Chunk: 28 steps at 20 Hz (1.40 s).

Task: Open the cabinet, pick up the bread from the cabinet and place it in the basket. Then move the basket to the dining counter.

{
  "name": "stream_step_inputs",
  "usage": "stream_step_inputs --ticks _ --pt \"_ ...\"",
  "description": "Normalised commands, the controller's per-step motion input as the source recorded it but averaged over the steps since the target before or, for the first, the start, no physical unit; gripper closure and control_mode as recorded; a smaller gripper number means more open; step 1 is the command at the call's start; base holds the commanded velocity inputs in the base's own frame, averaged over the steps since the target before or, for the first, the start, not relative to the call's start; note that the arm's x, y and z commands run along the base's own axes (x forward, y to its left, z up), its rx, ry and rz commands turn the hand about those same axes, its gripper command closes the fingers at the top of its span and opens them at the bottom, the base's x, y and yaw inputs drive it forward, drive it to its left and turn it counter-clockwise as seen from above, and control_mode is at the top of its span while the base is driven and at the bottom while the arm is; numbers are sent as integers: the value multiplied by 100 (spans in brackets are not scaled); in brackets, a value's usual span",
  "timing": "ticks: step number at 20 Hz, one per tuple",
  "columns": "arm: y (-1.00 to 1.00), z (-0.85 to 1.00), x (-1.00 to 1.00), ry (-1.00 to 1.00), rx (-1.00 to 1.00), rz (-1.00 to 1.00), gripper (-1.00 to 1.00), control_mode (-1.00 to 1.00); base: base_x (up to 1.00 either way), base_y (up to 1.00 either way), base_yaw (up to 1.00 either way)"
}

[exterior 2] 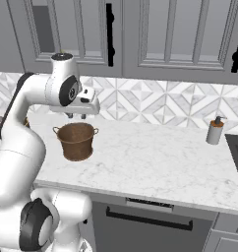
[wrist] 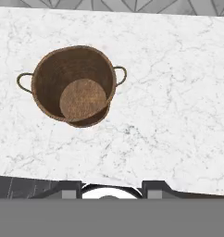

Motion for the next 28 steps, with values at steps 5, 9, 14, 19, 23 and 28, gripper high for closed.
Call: stream_step_inputs --ticks 5,9,14,19,23,28 --pt "-1 0 -72 -6 0 1 -100 -100 0 0 0" --pt "-3 31 -79 -30 0 0 -100 -100 0 0 0" --pt "-12 88 -39 -36 0 0 -100 -100 0 0 0" --pt "-25 91 -1 -18 0 0 -100 -100 0 0 0" --pt "-21 94 12 -12 0 0 -100 -100 0 0 0" --pt "-32 76 11 -13 0 0 -100 -100 0 0 0"
